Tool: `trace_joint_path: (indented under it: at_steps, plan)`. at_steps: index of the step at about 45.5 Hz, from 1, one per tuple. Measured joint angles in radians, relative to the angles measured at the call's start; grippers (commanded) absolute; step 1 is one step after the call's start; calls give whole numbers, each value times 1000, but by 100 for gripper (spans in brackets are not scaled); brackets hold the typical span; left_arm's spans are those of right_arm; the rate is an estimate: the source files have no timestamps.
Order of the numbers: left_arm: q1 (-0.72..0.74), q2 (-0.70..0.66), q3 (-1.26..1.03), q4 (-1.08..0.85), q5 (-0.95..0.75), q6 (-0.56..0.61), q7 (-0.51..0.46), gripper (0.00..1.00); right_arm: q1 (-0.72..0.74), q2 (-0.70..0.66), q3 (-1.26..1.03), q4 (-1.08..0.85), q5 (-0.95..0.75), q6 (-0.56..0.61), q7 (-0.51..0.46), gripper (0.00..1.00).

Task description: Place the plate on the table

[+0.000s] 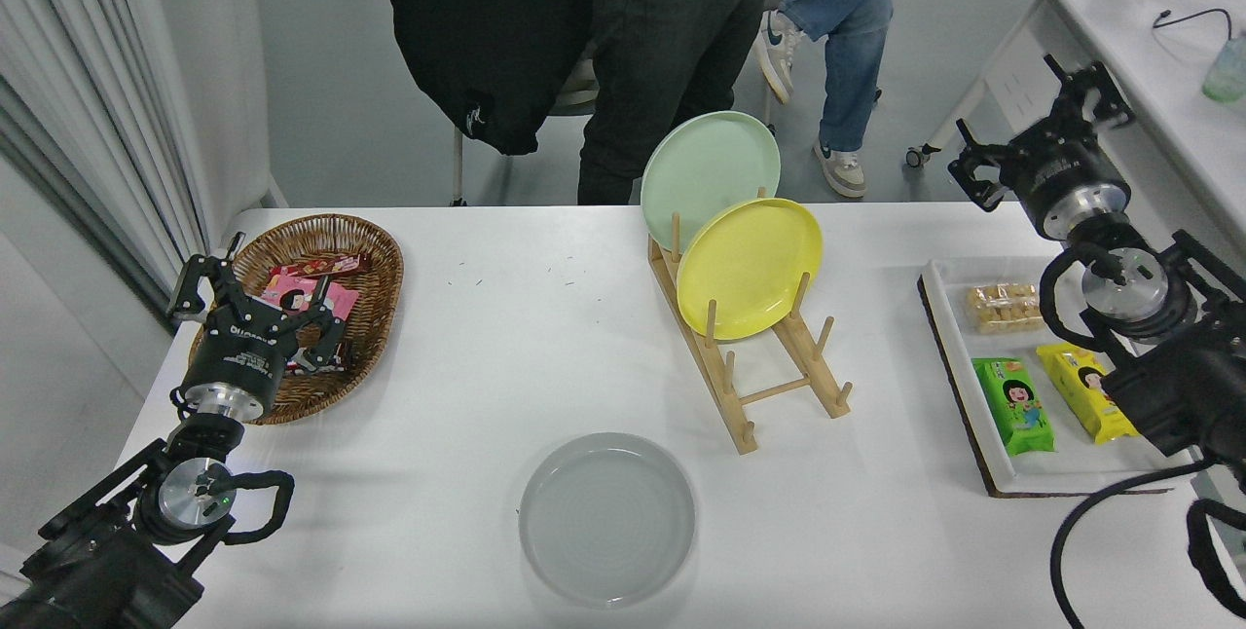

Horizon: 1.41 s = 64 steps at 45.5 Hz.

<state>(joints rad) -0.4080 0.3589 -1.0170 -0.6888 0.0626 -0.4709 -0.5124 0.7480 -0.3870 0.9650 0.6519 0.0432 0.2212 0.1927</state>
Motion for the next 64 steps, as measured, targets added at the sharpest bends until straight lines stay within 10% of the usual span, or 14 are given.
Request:
trace_joint_path:
  at_steps: [64]
  plan:
    - [0,0,0,0,0,0,0,98,-166,25,38,120,4,13,-3,100]
